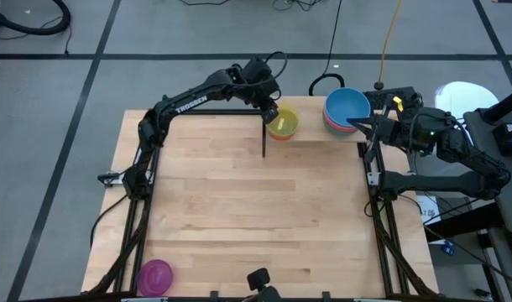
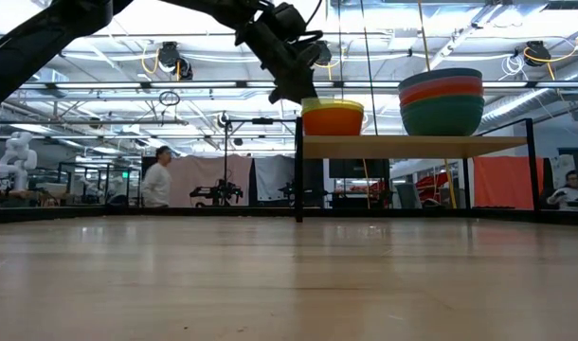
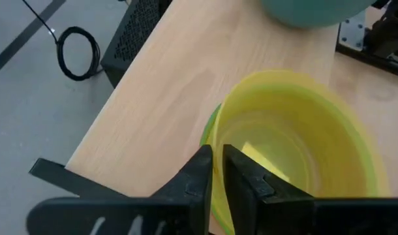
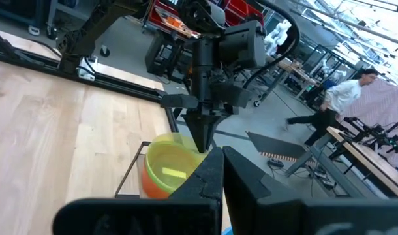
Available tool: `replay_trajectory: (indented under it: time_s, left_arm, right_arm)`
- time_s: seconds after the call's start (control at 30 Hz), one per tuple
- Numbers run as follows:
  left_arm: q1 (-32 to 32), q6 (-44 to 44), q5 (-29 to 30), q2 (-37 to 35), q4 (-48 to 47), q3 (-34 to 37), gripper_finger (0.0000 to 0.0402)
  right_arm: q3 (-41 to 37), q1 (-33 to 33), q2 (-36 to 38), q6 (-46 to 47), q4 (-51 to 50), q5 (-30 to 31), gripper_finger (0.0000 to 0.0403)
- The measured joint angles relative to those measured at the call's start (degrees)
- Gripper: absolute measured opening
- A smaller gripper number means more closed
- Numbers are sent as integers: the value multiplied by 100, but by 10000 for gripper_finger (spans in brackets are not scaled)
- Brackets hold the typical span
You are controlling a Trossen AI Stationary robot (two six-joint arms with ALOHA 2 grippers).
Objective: Place and stack bowls onto a shelf
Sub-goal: Stack the yellow bowl inside the green bowl on the shelf, then stack the violet bowl inside the yellow bowl on the shelf
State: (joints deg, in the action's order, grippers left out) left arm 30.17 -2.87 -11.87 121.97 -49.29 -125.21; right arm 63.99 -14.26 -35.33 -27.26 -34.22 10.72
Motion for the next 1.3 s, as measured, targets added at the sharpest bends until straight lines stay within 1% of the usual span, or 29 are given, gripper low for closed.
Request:
replay_trajectory:
  time_s: [0.23,0.4,0.47,0.53,0.6,0.7,0.83,0.9,1.03,1.1,1.2,1.3]
  left_arm:
    - [-8,67,-1,-13,-25,-261,64]
    - [-88,362,-14,-18,-100,-583,66]
    - [-172,410,-178,-22,-259,-696,66]
    - [-301,410,-421,-22,-583,-793,66]
    - [-476,407,-541,-22,-878,-817,67]
    - [-786,86,-560,-22,-1244,-707,67]
    - [-1157,-287,-557,-22,-1334,-424,67]
    - [-1293,-391,-402,-22,-1317,-299,67]
    - [-1436,-630,505,-22,-1315,14,67]
    - [-1438,-648,843,-22,-1276,196,67]
    - [-1392,-645,1102,-22,-1214,448,67]
    - [-1340,-630,1178,-22,-950,622,67]
  right_arm:
    - [0,0,1,128,-4,-5,0]
    - [0,0,0,128,-7,-15,0]
    - [0,0,0,128,-9,-20,0]
    - [0,0,0,128,-10,-20,0]
    - [0,0,0,128,-25,-22,0]
    - [0,0,0,123,-42,-22,0]
    - [0,0,0,115,-42,-24,0]
    - [0,2,0,113,-42,-24,0]
    - [0,0,0,111,-42,-26,0]
    - [0,0,0,111,-42,-26,0]
    - [0,0,0,111,-42,-26,0]
    - [0,0,0,111,-39,-26,0]
